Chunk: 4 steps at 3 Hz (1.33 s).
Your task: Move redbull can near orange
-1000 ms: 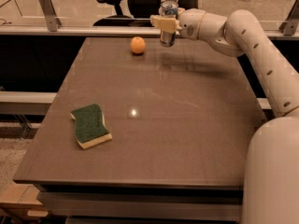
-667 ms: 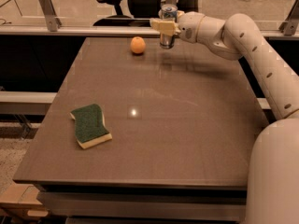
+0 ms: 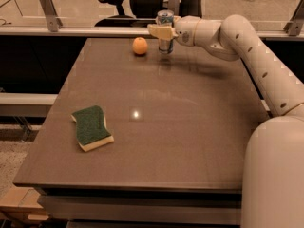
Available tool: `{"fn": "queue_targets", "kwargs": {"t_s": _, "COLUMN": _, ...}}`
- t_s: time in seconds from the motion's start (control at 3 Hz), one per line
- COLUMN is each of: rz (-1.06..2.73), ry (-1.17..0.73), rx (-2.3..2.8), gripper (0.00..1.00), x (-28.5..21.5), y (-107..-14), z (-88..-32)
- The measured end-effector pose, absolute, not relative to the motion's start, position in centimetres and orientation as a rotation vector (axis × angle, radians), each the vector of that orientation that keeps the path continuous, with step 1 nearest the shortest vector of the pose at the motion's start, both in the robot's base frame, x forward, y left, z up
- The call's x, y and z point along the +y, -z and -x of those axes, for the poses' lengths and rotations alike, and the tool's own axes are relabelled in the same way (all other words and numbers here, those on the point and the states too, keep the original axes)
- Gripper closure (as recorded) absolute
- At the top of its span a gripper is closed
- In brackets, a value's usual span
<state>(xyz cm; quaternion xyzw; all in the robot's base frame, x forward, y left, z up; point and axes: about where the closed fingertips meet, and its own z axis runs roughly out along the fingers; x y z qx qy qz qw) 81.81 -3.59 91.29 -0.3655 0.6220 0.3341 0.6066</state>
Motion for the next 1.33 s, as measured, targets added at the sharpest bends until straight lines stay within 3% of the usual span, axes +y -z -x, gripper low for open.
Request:
{"fn": "queue_targets", "kwargs": {"t_s": 1.0, "rz": 0.802, "ry": -0.773, "rx": 1.406, "gripper": 1.00, "x": -3.61, "y": -90.26, "z": -82.28}}
{"fn": "queue_targets", "kwargs": {"t_s": 1.33, "rz": 0.805, "ry": -0.778, "rx": 1.404, "gripper": 0.82, "x": -3.23, "y": -90.26, "z": -82.27}}
